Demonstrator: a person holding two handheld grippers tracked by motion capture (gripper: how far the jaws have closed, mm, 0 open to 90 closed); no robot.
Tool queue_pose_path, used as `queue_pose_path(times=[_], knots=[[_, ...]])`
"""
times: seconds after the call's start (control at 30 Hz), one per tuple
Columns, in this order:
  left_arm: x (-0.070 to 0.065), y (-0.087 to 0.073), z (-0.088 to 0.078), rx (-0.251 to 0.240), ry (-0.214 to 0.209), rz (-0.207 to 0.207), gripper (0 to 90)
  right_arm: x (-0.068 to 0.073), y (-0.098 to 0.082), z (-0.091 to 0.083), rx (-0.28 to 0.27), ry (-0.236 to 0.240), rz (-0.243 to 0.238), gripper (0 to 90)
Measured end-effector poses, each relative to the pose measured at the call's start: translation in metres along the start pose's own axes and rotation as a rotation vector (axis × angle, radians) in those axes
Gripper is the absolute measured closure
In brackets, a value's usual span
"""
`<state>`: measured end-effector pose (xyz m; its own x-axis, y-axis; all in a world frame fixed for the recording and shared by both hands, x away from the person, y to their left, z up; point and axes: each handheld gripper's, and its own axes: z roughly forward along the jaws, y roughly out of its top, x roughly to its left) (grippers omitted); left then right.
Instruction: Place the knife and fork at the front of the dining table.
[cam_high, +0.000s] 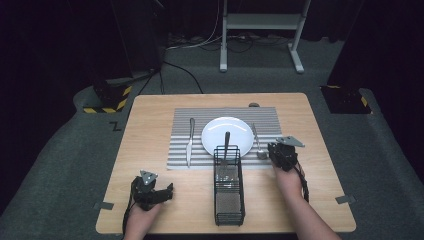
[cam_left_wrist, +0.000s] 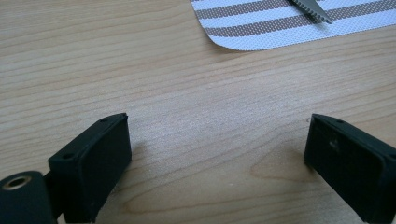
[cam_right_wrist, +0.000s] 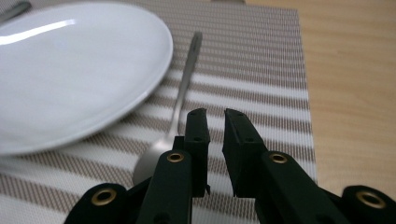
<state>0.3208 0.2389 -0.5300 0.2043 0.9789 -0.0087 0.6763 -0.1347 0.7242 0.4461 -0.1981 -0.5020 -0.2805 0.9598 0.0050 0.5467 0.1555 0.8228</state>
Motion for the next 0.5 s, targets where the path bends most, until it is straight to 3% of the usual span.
queue_pose_path(times=[0.13,0.3,0.4,0.5], knots=[[0.0,0.0,0.0,0.0,0.0,0.001,7.3,0.003,-0.011,0.004,0.055,0.001,-0.022,79.2],[0.0,0.0,0.0,0.0,0.0,0.0,7.3,0.012,-0.016,0.002,0.053,0.007,-0.057,76.9],[0.0,0.0,0.0,0.0,0.0,0.0,7.3,0.012,-0.014,-0.009,0.005,0.009,-0.042,74.4],[0.0,0.0,0.0,-0.001,0.0,0.0,7.3,0.016,-0.009,-0.027,-0.086,0.043,-0.042,70.1]])
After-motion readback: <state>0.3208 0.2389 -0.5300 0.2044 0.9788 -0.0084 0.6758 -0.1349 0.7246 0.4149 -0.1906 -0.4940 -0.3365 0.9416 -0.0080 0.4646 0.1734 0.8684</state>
